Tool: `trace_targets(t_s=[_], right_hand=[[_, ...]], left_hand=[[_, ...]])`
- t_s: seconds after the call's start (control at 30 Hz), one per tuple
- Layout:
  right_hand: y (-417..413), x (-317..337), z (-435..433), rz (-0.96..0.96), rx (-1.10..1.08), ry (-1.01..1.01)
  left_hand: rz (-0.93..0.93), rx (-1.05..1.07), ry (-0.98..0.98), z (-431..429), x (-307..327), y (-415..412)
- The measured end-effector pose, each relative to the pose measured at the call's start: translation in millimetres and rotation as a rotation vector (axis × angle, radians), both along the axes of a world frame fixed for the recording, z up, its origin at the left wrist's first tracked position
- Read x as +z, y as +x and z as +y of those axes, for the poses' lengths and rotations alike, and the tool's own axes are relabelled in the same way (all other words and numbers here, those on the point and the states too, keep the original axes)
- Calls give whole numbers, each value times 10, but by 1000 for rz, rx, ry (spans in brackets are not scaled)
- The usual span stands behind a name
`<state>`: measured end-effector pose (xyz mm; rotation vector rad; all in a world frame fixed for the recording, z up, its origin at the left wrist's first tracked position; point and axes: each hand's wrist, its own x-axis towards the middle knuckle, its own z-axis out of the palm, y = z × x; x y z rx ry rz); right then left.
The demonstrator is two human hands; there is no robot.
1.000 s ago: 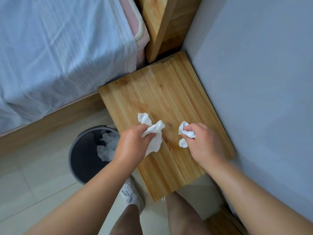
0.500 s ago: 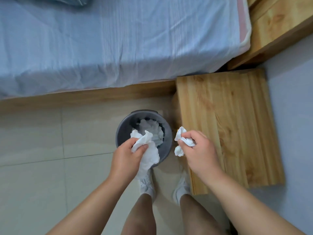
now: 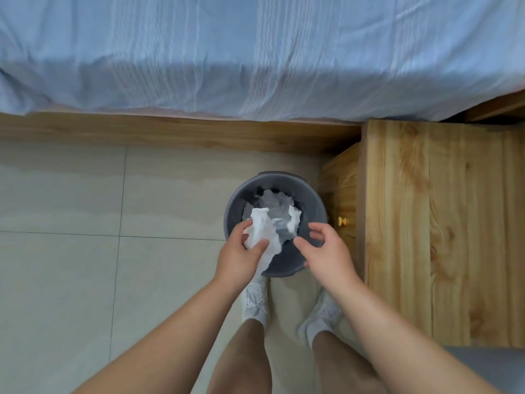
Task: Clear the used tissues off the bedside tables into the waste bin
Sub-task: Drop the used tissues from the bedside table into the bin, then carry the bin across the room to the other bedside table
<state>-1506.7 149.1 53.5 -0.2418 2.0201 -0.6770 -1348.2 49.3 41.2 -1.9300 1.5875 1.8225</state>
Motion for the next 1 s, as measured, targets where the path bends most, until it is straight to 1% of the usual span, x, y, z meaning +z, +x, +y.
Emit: trace_targets(t_s=[0.07, 0.13, 0.23, 0.4, 0.5, 0.57, 0.67, 0.77, 0.87, 0.9, 1.0], right_hand=[[23, -50, 43, 0, 3, 33], [12, -45, 102, 28, 18, 74], [-31, 7, 200, 40, 5, 118], [-116, -10, 286, 46, -51, 156], [-156, -141, 242, 33, -74, 151], [-169, -265, 169, -27, -186, 129], [-186, -535, 9, -138, -380, 152], [-208, -806, -77, -167, -478, 194], [-195, -977, -52, -220, -496, 204], [-185, -1006, -30, -218, -489, 194], [-108, -990, 27, -176, -488, 166]], left_hand=[[55, 17, 101, 31, -40, -9], [87, 2, 141, 66, -50, 5], [73, -9, 103, 77, -9, 73], [-25, 54, 6, -17, 4, 289], [-88, 53, -24, -84, -124, 415], [-154, 13, -47, -141, -263, 470], [-224, -74, -62, -254, -565, 522], [-190, -30, 68, -383, -860, 549], [-79, 3, 252, -458, -1098, 594], [-50, 1, 277, -445, -1129, 607], [-24, 2, 231, -373, -1122, 663]])
